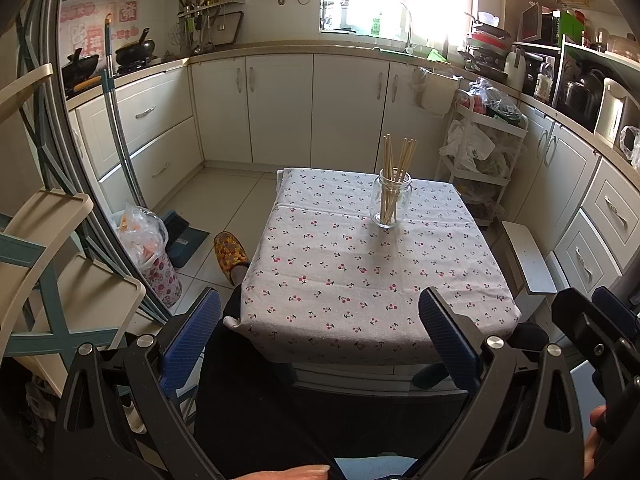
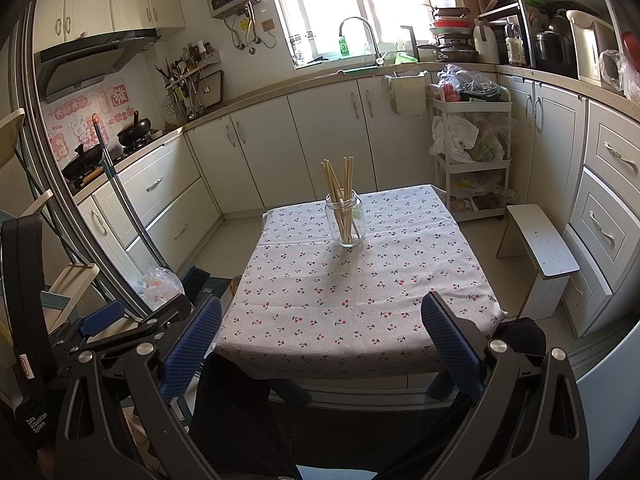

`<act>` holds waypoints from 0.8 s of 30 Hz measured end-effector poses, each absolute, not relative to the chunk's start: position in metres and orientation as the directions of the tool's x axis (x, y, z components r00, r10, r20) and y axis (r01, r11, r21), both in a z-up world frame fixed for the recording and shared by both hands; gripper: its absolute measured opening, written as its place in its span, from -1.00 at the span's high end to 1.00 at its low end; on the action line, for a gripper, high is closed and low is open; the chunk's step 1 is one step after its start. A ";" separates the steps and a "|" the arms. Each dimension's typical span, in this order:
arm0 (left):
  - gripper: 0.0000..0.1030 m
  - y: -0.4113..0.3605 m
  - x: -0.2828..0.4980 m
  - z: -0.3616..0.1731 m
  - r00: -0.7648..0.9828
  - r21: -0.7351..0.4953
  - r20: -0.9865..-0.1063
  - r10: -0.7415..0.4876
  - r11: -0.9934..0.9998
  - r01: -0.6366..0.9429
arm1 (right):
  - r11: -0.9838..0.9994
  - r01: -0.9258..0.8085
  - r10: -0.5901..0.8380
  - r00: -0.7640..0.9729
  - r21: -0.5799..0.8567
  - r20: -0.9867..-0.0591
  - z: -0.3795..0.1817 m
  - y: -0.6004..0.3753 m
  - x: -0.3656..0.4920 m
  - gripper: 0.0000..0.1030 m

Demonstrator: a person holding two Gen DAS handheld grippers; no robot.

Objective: Organize utensils

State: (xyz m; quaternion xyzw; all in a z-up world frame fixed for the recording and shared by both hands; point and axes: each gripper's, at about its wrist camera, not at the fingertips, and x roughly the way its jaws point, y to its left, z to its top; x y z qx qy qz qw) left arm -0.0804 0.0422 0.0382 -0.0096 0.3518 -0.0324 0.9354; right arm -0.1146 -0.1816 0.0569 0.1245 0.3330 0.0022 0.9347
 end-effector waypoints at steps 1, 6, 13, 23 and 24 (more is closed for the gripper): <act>-0.85 0.043 -0.081 0.038 0.750 -0.042 -0.658 -0.069 0.998 0.055 | 0.969 0.079 0.087 0.778 0.234 -0.622 0.057 -0.182 -0.114 -0.86; -0.85 0.043 -0.077 0.037 0.740 -0.039 -0.668 -0.074 0.997 0.064 | 0.969 0.080 0.086 0.779 0.235 -0.621 0.057 -0.182 -0.115 -0.86; -0.85 0.049 -0.076 0.034 0.747 -0.071 -0.658 -0.100 0.995 0.070 | 0.964 0.094 0.071 0.811 0.249 -0.581 0.068 -0.186 -0.119 -0.86; -0.85 0.053 -0.079 0.038 0.777 -0.045 -0.627 -0.060 0.998 0.041 | 0.964 0.093 0.071 0.810 0.248 -0.581 0.067 -0.184 -0.115 -0.86; -0.85 0.053 -0.079 0.038 0.777 -0.047 -0.626 -0.061 0.998 0.041 | 0.964 0.094 0.071 0.810 0.248 -0.582 0.067 -0.184 -0.115 -0.86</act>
